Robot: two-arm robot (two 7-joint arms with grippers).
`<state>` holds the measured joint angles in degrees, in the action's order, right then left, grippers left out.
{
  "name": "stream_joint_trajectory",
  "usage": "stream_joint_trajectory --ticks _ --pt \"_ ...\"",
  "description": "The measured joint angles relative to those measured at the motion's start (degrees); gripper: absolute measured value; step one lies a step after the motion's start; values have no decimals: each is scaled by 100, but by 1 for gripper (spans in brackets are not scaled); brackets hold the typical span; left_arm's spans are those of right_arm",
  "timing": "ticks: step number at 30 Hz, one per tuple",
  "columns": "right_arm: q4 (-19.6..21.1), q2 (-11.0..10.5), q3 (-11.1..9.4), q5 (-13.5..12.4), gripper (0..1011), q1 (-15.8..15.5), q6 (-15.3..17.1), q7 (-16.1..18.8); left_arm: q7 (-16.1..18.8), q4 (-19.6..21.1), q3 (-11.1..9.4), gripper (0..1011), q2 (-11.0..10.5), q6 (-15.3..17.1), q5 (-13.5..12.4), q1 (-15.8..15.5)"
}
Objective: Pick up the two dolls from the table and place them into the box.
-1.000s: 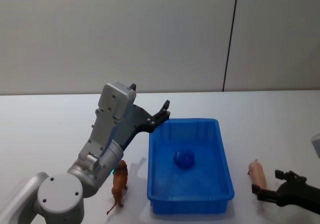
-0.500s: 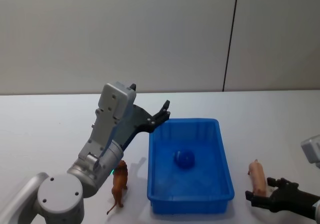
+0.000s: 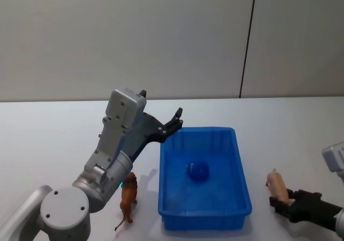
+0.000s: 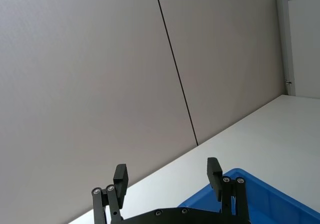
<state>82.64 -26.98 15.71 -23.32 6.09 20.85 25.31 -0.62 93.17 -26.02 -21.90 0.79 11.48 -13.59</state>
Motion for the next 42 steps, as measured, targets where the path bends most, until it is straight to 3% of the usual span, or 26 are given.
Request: stream_joint_trajectory --ticks 4,8,23,33,42 --pt "-10 13 -3 10 437 20 -41 -128 0 0 0 1001 0 0 0 0" --pt "-11 18 -13 24 379 29 -88 -229 0 0 0 1001 0 0 0 0" --pt "202 0 -70 38 375 52 -558 -368 0 0 0 1001 0 0 0 0" --pt "407 14 -97 -22 375 186 -928 -29 0 0 0 1001 0 0 0 0" --pt "497 94 -39 11 375 365 -1028 428 0 0 0 1001 0 0 0 0"
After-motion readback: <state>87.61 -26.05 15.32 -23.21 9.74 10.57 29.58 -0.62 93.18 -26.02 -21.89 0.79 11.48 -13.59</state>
